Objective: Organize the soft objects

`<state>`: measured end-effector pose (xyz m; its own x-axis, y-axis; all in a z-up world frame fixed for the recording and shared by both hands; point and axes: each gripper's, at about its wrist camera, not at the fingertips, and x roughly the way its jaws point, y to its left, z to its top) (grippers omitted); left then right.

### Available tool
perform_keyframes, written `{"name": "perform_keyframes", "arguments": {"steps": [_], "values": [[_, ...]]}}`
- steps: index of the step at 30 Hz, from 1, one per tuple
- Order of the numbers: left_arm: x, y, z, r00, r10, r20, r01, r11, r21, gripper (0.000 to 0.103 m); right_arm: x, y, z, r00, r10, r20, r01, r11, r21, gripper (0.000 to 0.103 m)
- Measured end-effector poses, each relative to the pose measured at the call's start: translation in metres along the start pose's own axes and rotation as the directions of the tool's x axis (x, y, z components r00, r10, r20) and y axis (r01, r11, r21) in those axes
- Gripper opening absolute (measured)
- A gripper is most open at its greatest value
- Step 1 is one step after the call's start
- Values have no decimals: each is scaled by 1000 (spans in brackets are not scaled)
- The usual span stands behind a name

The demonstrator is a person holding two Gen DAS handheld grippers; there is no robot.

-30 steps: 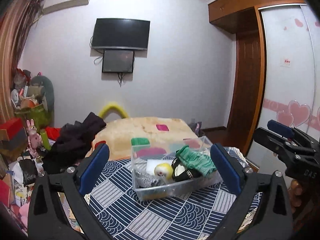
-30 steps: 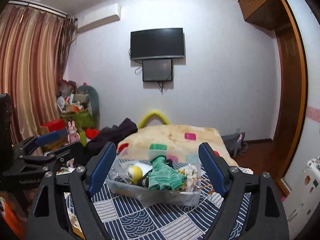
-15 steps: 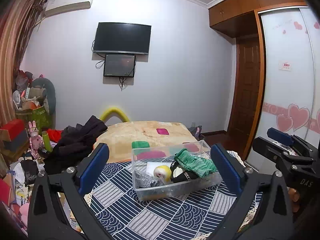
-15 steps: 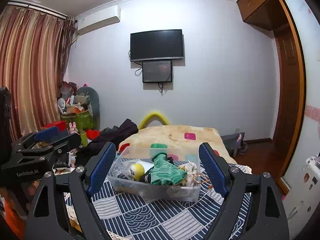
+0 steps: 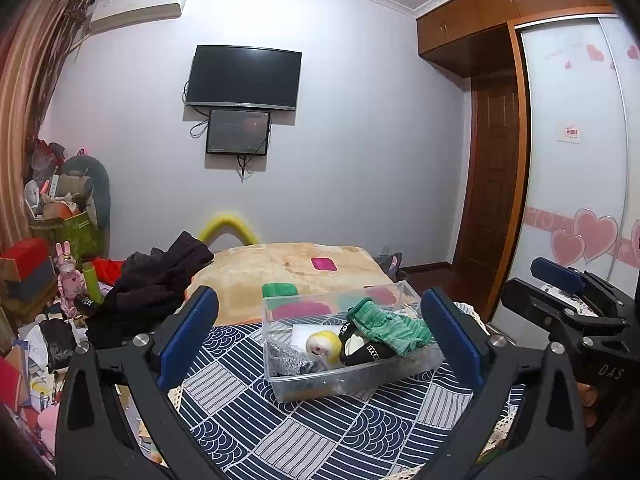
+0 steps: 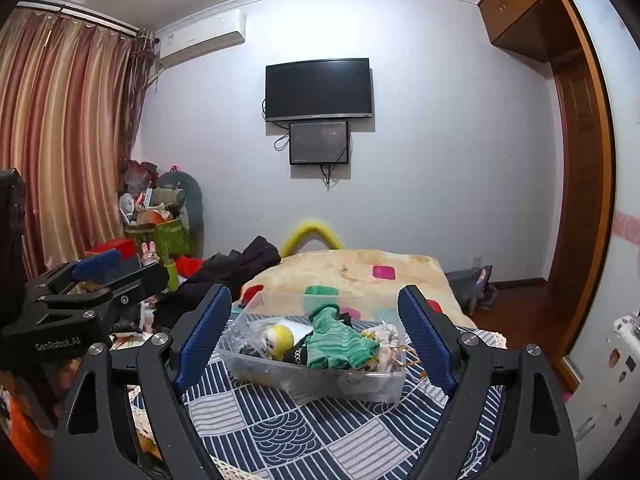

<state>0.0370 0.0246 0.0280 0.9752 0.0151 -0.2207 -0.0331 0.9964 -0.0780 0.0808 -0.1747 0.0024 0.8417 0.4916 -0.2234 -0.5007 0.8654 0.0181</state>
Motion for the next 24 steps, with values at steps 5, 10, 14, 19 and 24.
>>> {"name": "perform_keyframes", "arguments": {"steps": [5, 10, 14, 19, 24], "values": [[0, 0, 0, 1000, -1, -1, 1, 1000, 2, 103, -1, 1, 0, 1000, 1, -1, -1, 1000, 0, 85], [0, 0, 1, 1000, -3, -3, 3, 1000, 2, 103, -2, 3, 1, 1000, 2, 1, -2, 1000, -4, 86], [0, 0, 1, 1000, -3, -3, 3, 1000, 2, 103, -3, 4, 1, 1000, 3, 2, -3, 1000, -4, 86], [0, 0, 1, 1000, -2, -3, 2, 1000, 2, 103, -3, 4, 2, 1000, 3, 1, -3, 1000, -4, 87], [1, 1, 1, 1000, -15, -9, 15, 1000, 1, 103, -3, 5, 3, 1000, 3, 2, -3, 1000, -4, 87]]}}
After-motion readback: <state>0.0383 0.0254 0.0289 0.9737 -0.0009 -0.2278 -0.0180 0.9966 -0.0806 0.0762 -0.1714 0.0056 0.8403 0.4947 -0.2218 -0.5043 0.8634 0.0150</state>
